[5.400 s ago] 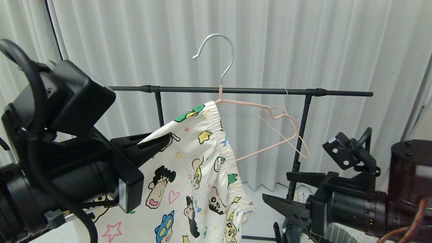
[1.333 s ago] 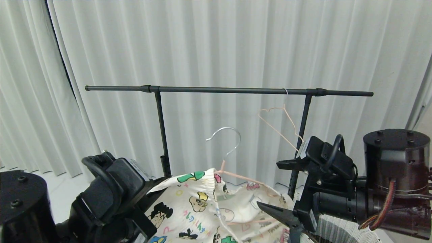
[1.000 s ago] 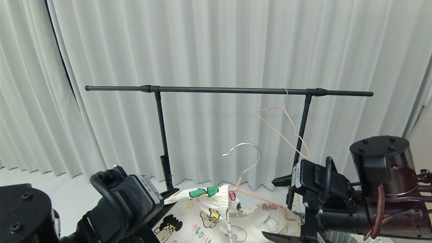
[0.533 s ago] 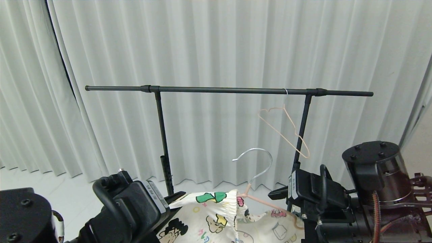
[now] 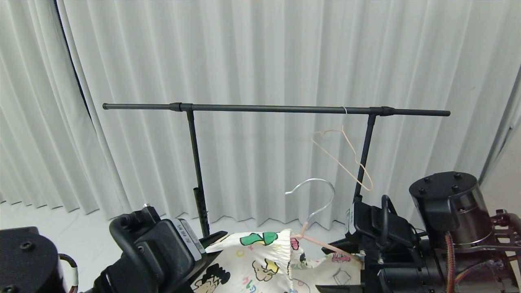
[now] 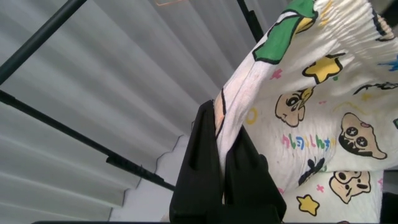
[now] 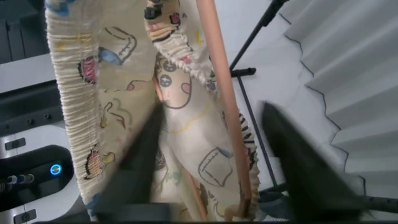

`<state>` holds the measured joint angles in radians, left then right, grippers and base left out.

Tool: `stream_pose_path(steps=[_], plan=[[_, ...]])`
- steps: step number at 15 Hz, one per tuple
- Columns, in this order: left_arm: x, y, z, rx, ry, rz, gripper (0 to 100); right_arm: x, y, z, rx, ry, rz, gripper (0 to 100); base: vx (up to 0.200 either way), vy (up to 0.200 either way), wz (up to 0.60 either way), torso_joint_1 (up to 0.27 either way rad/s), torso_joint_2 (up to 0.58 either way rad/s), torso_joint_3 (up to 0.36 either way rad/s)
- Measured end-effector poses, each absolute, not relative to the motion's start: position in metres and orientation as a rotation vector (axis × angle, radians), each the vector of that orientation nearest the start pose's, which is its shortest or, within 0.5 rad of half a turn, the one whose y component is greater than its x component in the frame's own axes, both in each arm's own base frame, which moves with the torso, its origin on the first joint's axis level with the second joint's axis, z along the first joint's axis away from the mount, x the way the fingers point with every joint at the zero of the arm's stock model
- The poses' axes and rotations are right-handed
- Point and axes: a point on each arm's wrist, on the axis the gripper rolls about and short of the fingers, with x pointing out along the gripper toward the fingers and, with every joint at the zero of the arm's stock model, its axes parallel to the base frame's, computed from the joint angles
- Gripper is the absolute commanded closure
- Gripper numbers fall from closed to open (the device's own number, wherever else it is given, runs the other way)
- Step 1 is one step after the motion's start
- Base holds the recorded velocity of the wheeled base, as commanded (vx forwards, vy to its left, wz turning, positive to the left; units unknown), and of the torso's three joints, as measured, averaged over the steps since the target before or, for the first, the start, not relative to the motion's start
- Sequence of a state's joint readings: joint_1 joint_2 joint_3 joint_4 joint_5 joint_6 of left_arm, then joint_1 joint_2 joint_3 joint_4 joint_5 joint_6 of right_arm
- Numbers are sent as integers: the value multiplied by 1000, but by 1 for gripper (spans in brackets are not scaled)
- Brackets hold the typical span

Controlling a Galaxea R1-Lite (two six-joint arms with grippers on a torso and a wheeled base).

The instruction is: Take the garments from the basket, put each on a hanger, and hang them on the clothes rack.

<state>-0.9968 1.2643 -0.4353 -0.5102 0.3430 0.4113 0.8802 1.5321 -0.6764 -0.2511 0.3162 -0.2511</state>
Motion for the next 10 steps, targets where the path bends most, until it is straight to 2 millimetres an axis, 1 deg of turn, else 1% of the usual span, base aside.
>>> stream_pose_path(steps=[6, 7, 10], plan=[[104, -147, 177, 589, 109, -695, 100, 149, 191, 162, -390, 459, 1233, 100, 0, 0, 0, 0, 0, 0], [104, -147, 177, 589, 110, -693, 0, 148, 191, 163, -389, 455, 1233, 100, 0, 0, 0, 0, 0, 0], [104, -147, 177, 583, 113, -692, 0, 147, 188, 166, -382, 446, 1221, 100, 0, 0, 0, 0, 0, 0]])
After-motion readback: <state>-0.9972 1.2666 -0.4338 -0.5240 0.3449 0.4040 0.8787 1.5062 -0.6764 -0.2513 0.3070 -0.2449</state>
